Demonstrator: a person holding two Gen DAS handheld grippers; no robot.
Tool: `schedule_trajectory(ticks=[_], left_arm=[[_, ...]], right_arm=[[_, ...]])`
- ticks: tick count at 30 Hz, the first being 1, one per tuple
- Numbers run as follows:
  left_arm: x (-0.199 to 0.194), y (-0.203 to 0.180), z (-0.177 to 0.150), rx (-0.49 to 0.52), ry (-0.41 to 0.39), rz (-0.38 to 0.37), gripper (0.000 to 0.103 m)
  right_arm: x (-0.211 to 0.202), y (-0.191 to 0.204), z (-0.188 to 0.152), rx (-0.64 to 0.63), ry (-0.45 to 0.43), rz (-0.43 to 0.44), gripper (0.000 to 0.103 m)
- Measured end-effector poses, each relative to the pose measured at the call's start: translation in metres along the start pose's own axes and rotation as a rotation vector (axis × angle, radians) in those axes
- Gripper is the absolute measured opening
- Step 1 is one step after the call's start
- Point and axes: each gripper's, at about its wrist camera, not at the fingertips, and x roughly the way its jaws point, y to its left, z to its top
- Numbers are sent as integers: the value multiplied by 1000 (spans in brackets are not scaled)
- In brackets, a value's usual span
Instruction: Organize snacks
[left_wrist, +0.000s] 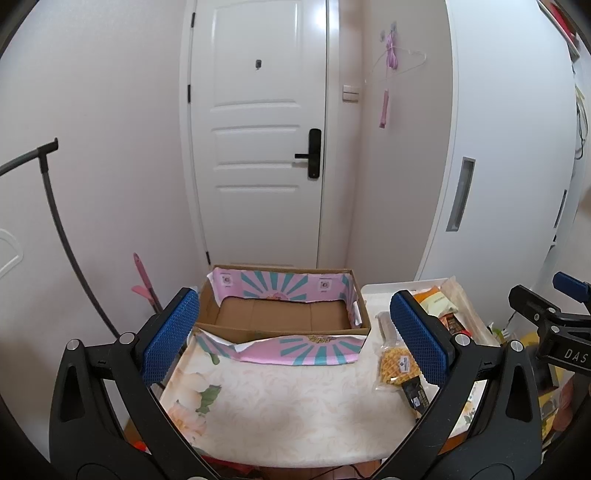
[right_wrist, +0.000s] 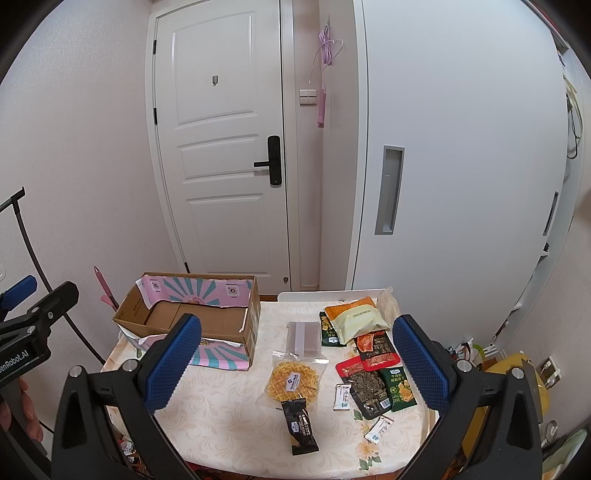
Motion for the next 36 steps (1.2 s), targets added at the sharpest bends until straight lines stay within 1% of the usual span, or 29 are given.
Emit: schedule_trajectory(ticks=[15,20,24,26,29,33,36], left_arm=[[-1,-2,2,3,-8,10,103],[2,-3,7,15,20,-15,103],[15,-11,8,52,73,-66,103],[27,-17,4,72,112,-114,103],[49,-32,-8,103,174,-183,103],[81,-63,-27,121,265,-246,103],[108,-94,-44,118,340,-292,103]], right_arm=[[-1,0,0,2,1,0,103],[-2,2,-1,20,18,-8,103],[0,-8,-10,51,51,-36,103],[1,-12,-18,61,68,-57,103],[8,-26,-38,88,123,-112,103],[20,-53,-65,134,195,-148,103],[31,-73,-78,155,240,-151,103]])
